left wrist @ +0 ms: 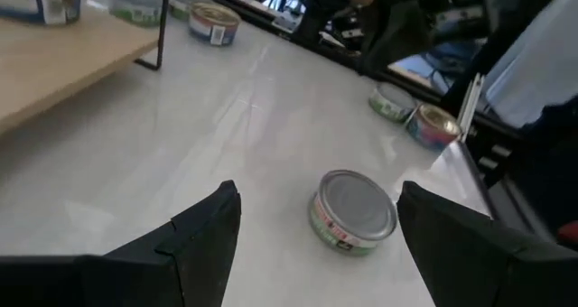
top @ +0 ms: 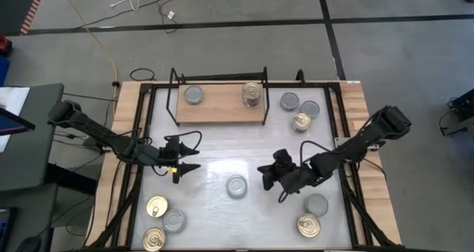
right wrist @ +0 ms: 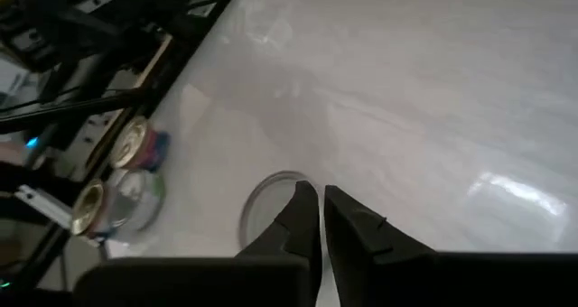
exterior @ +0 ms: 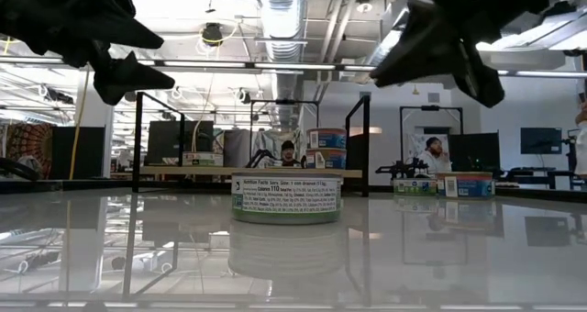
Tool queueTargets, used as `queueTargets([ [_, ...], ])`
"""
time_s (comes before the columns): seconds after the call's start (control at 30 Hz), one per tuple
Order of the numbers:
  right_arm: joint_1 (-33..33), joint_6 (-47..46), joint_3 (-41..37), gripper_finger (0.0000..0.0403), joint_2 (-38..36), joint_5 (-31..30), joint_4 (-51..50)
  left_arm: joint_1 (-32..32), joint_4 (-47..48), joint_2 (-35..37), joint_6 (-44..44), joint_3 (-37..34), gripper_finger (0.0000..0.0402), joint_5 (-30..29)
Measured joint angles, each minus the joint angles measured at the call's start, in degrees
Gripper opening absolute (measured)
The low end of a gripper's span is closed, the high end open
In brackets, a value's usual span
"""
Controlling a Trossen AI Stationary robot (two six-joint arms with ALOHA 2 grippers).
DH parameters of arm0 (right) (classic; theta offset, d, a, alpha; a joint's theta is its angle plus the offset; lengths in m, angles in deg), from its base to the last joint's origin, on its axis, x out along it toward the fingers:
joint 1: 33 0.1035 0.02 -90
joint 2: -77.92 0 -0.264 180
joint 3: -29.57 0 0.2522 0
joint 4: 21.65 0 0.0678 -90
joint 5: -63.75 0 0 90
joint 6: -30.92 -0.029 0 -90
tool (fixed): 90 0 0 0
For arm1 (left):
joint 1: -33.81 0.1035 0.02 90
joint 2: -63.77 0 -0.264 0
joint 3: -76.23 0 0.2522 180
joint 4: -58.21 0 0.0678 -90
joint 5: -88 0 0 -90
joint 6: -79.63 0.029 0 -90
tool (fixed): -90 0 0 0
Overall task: Stack canned seafood by type on shelf
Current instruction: Stack the green tuna can on top of the green tuna can on the shelf
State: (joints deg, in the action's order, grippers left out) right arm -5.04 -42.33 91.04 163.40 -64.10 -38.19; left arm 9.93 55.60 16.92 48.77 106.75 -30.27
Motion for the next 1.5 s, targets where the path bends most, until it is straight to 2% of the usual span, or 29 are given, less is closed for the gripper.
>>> queueTargets([
  [0.3,-1.1,2.1,0.0,0.0051,0.1,1.2,0.2,-0.5,-1.1,-1.1,-2.4,0.1,0.0283,-1.9],
  [0.63,1.3,-0.8,0.0,0.0060,0.1,2.0,0.1,-3.9,-1.0,-15.1,0.4,8.7,0.0269,-4.2],
  [0.77,1.5,-1.7,0.0,0.0093,0.1,2.0,1.4,-3.9,-1.2,-20.2,0.2,11.1,0.0269,-3.6],
  [0.93,1.4,0.4,0.0,0.0161,0.1,2.0,3.5,-3.9,-1.1,-24.4,0.1,12.1,0.0269,-3.5],
  [1.1,0.8,-5.4,0.0,0.0205,3.4,2.5,5.3,-3.9,-1.1,-25.5,-0.4,12.4,0.0269,-3.5],
  [1.2,0.2,-10.4,1.2,0.0204,8.1,6.1,6.8,-3.8,-1.2,-25.5,-0.2,12.5,0.0269,-3.7],
  [1.33,-1.2,-14.5,3.1,0.0184,12.0,8.5,6.7,-3.8,-1.1,-25.5,-0.2,12.5,0.0269,-4.0],
  [1.5,-3.1,-12.1,7.8,0.0156,16.9,13.1,6.1,-3.8,-1.1,-25.5,-0.2,12.5,0.0269,-4.0],
])
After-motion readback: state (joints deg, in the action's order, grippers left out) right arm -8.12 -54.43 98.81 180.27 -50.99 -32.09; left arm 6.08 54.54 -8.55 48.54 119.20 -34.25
